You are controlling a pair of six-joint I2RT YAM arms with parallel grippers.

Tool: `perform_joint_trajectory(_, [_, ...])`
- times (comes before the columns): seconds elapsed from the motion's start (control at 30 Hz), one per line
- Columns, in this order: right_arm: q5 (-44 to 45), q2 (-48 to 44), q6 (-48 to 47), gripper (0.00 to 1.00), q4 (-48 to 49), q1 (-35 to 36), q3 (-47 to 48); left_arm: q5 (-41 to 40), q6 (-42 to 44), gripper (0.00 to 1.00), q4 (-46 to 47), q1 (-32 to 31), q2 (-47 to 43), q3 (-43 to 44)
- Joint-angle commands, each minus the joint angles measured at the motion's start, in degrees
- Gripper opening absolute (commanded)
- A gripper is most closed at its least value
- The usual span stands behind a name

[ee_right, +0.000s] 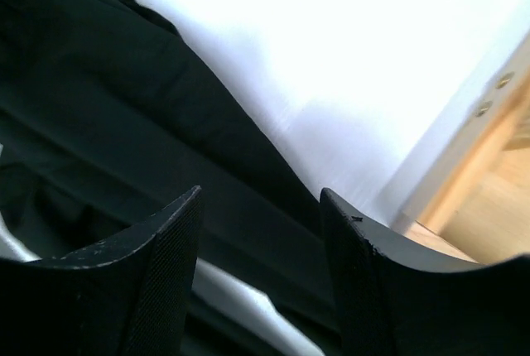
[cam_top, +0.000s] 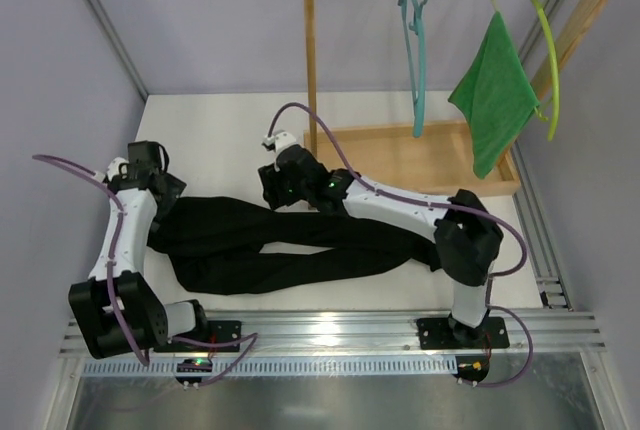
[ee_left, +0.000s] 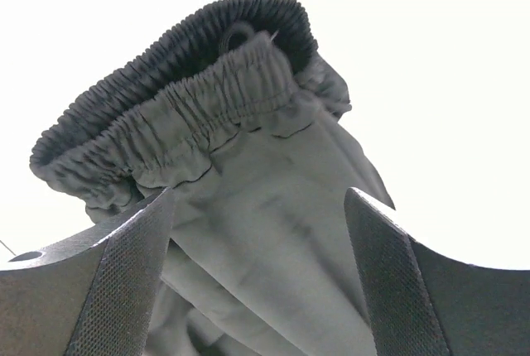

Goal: Place the trousers on the hanger
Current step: Fold the trousers

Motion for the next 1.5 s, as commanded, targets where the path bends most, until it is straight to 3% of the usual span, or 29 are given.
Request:
perform_joint_trajectory(0.0, [-0.68,5.74,-0.82,0.61,3.84,1.18,0.44,-2.77,-0.97,0.84,-1.49,0.66,-3.09,2.71])
perform_joint_trajectory(0.2, [3.88,11.28,0.06,0.60,4.04,6.71,-2.20,-2.15,-1.14,0.84,-2.02,1.28,0.94,3.68])
perform_joint_trajectory(0.47, [11.10,10.23,4.45,0.59,9.21,13.04,-11.86,0.57,-5.71,0.83,1.75,6.45,1.65,-1.77])
perform_joint_trajectory(0.63, [11.27,12.07,5.77,0.59,10.10,13.75,-13.45,5.30,-7.64,0.82,2.20,7.87,5.68,0.42])
perform_joint_trajectory(0.87, [11.54,11.99,5.42,0.59,10.10,14.01,-13.63,10.76,-10.02,0.72,4.57,7.87,9.03,-0.46])
perform_joint_trajectory(1.23, [11.19,13.13,6.56,0.59,9.57,14.02,-13.37,7.07,-9.75,0.79,0.88,6.55,-0.01,5.78])
perform_joint_trajectory(1.47, [10.75,13.13,6.92,0.59,9.48,14.19,-12.93,8.56,-10.01,0.79,0.70,5.15,1.91,7.11])
